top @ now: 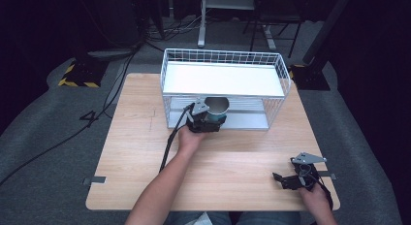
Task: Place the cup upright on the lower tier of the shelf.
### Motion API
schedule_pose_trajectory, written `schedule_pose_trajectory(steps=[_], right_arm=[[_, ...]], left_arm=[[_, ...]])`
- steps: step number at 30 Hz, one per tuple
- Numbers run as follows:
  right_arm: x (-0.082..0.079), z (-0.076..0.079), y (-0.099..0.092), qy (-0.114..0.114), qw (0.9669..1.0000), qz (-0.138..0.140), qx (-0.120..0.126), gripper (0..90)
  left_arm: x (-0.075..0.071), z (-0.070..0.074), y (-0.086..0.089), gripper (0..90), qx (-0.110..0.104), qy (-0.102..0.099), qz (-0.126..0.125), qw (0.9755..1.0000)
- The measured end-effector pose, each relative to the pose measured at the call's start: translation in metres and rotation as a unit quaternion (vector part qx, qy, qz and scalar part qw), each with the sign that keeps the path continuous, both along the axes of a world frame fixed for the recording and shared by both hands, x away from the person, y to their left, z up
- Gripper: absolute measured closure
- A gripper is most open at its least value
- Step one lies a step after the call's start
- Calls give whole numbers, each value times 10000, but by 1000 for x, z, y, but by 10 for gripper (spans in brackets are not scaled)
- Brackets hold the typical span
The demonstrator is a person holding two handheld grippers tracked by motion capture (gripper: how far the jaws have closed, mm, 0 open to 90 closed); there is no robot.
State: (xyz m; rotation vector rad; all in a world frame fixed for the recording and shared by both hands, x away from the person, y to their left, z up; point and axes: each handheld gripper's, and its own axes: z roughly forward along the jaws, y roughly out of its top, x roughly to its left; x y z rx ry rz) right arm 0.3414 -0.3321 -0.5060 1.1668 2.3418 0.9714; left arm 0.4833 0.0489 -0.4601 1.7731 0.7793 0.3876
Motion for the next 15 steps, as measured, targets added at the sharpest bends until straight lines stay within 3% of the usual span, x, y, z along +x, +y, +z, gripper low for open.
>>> schedule_pose_trajectory(steps=[7,9,15], right_arm=[[0,0,0,-1,10000,0,-1,1],[0,0,0,-1,10000,0,-1,1],[0,0,0,0,10000,-2,-1,1]], left_arm=[[5,-5,-3,187,57,-187,158,9997],[8,-8,-5,186,37,-41,173,9998],[14,-13,-7,186,62,35,322,9995]])
